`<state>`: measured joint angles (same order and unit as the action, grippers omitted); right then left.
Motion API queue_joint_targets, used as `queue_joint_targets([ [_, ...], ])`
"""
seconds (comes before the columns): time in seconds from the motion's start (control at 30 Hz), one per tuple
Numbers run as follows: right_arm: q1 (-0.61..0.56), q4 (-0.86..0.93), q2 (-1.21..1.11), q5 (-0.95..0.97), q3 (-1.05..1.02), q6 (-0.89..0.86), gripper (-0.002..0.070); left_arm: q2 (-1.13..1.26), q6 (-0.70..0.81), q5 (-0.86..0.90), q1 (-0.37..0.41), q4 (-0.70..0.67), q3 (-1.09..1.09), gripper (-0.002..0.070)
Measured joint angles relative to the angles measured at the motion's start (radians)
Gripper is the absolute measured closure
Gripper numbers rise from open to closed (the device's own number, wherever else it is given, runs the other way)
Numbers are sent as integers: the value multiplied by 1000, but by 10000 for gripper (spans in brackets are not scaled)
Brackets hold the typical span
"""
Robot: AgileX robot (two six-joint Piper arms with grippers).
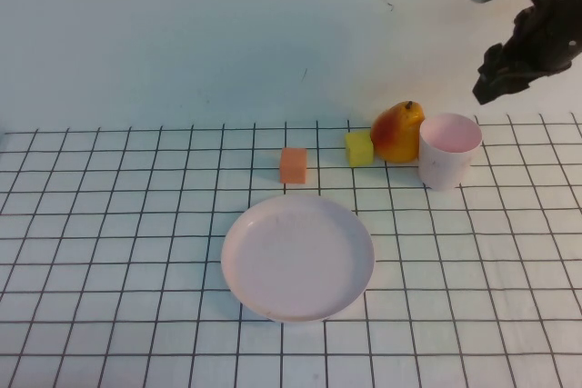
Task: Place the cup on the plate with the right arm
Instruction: Pick up the cup from the table, then place the cup on the plate
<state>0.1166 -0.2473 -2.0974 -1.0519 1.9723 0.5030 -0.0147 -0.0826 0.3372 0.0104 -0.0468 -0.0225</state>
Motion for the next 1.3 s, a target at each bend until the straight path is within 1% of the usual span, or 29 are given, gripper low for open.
queue_joint_targets([
  [0.23, 0, 22, -154, 30, 102, -30, 265, 0, 0, 0, 0, 0, 0, 676],
  [0.37, 0, 22, -218, 30, 120, -31, 267, 0, 0, 0, 0, 0, 0, 676],
  [0.43, 0, 22, -239, 30, 121, -31, 292, 0, 0, 0, 0, 0, 0, 676],
  [0.47, 0, 22, -247, 27, 121, -31, 317, 0, 0, 0, 0, 0, 0, 676],
  [0.53, 0, 17, -257, 23, 121, -33, 389, 0, 0, 0, 0, 0, 0, 676],
  [0.6, 0, 8, -261, 18, 121, -30, 492, 0, 0, 0, 0, 0, 0, 676],
  [0.63, 0, 7, -261, 11, 123, -20, 555, 0, 0, 0, 0, 0, 0, 676],
  [0.67, 0, 2, -261, 6, 122, -9, 598, 0, 0, 0, 0, 0, 0, 676],
  [0.73, 0, 0, -261, -12, 122, 12, 641, 0, 0, 0, 0, 0, 0, 676],
  [0.8, 0, -1, -261, -32, 123, 24, 653, 0, 0, 0, 0, 0, 0, 676],
  [0.93, 0, -1, -248, -103, 142, 35, 655, 0, 0, 0, 0, 0, 0, 677],
  [1.1, 17, -1, -151, -139, 149, 37, 655, 0, 0, 0, 0, 0, 0, 677],
  [1.23, 93, -1, -67, -164, 160, 51, 655, 0, 0, 0, 0, 0, 0, 677],
  [1.3, 162, -1, -52, -169, 160, 59, 655, 0, 0, 0, 0, 0, 0, 677],
])
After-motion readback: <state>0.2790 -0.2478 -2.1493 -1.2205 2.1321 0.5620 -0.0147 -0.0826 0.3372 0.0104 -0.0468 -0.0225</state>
